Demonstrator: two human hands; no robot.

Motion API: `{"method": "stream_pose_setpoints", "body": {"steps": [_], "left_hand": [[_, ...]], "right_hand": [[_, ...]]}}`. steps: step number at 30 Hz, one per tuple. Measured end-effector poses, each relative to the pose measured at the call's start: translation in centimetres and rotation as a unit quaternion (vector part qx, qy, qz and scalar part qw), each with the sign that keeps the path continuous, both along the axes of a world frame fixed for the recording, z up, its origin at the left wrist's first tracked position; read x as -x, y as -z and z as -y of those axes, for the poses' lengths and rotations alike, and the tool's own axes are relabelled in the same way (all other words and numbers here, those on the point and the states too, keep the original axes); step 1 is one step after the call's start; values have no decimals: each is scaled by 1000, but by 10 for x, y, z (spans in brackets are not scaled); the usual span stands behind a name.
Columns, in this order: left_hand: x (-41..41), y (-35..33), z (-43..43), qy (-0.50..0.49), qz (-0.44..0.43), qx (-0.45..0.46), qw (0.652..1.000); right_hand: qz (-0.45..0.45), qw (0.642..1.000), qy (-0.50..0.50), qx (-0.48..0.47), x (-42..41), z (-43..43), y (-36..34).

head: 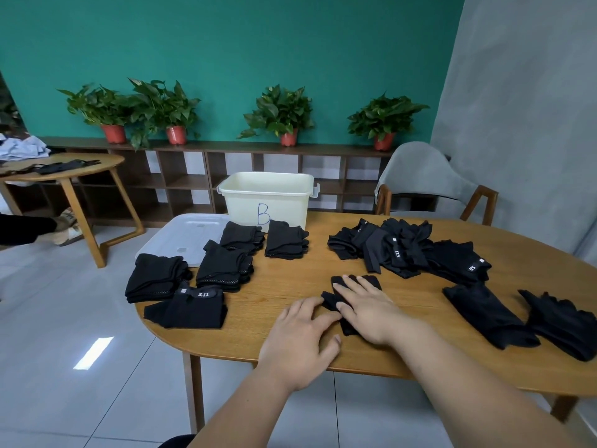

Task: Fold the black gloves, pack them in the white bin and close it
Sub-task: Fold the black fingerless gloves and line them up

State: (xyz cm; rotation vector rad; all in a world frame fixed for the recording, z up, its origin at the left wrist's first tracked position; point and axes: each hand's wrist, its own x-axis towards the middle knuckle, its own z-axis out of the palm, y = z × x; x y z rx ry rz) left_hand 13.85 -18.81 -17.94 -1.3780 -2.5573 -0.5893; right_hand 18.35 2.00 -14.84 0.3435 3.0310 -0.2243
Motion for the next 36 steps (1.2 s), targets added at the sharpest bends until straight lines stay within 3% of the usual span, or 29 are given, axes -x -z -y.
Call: {"method": "stream_pose_setpoints", "body": {"steps": [4, 7, 13, 15, 23, 27, 33, 36], "left_hand": [[-1, -2, 1, -8, 5, -46, 999], [-2, -3, 2, 35, -8, -26, 999], [-4, -7, 4, 39, 14, 7, 999], [-3, -7, 3, 33, 9, 11, 999], [3, -3, -1, 33, 1, 36, 999], [5, -2, 0, 36, 8, 19, 999], [1, -15, -19, 82, -69, 39, 993], [5, -14, -24, 85, -46, 42, 994]], "right_hand": [[-9, 1000, 24, 11, -6, 5, 10], [-35, 999, 20, 15, -16, 12, 14], [-230, 963, 1, 139, -40, 10, 26], [-254, 959, -8, 127, -52, 4, 26], [-169, 982, -26, 86, -74, -8, 31], [-158, 983, -25, 91, -73, -9, 29], [-157, 985, -33, 59, -74, -7, 29], [-167, 983, -26, 71, -75, -7, 30]]}}
